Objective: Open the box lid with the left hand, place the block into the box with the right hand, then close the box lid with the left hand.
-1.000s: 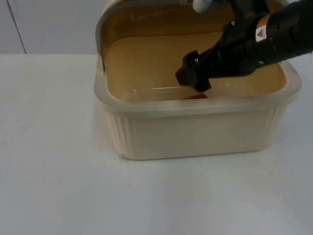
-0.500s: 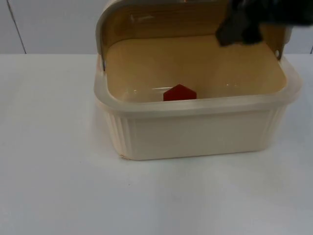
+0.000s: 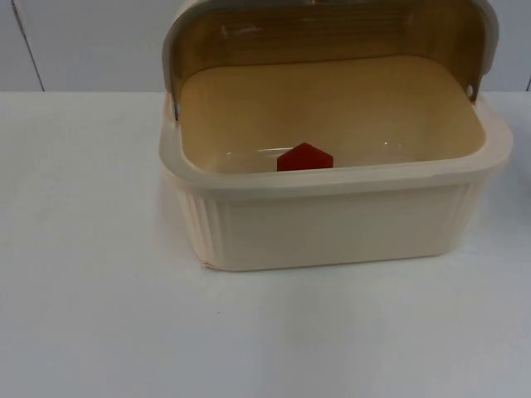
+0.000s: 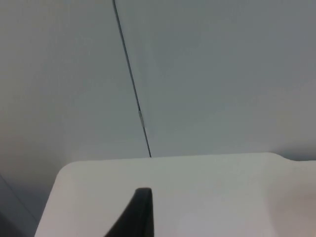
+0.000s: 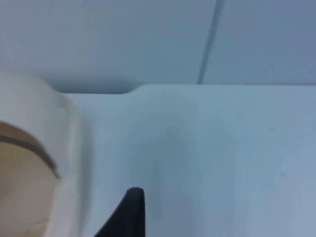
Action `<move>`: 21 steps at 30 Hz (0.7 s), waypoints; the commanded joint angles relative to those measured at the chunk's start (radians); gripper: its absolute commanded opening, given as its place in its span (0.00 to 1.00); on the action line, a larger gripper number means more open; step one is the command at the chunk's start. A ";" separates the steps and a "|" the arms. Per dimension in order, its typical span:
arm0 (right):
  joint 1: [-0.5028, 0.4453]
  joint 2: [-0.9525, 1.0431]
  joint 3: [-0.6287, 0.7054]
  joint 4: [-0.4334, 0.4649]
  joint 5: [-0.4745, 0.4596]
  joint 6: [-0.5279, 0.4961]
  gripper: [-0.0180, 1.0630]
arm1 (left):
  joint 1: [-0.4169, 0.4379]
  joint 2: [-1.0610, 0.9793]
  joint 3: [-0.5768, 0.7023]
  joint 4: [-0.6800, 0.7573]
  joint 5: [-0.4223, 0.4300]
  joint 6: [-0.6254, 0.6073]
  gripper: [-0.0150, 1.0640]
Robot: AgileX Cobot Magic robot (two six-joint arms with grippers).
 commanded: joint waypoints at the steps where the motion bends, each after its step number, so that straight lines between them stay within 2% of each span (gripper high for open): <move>1: -0.062 -0.040 0.022 0.069 0.021 -0.109 0.98 | -0.006 -0.005 0.003 -0.016 0.017 -0.017 0.95; 3: -0.081 -0.065 0.046 0.193 0.011 -0.254 0.98 | -0.006 -0.005 0.003 -0.026 0.022 -0.019 0.95; 4: -0.081 -0.065 0.046 0.193 0.011 -0.254 0.98 | -0.006 -0.005 0.003 -0.026 0.022 -0.019 0.95; 6: -0.081 -0.077 0.071 0.255 -0.012 -0.302 0.98 | -0.006 -0.005 0.003 -0.026 0.022 -0.022 0.95; 12: -0.081 -0.082 0.092 0.265 -0.051 -0.305 0.98 | -0.006 -0.005 0.003 -0.026 0.066 -0.022 0.95; 17: -0.079 -0.082 0.092 0.265 -0.057 -0.304 0.98 | -0.006 -0.003 0.003 -0.024 0.034 -0.020 0.94; 18: -0.079 -0.082 0.092 0.265 -0.059 -0.304 0.98 | -0.006 -0.003 0.003 -0.026 0.021 -0.018 0.89; 19: -0.079 -0.082 0.092 0.265 -0.059 -0.304 0.98 | -0.006 -0.003 0.003 -0.026 0.021 -0.018 0.89; 21: -0.079 -0.082 0.092 0.265 -0.063 -0.304 0.98 | -0.006 0.004 0.003 -0.045 0.008 -0.018 0.64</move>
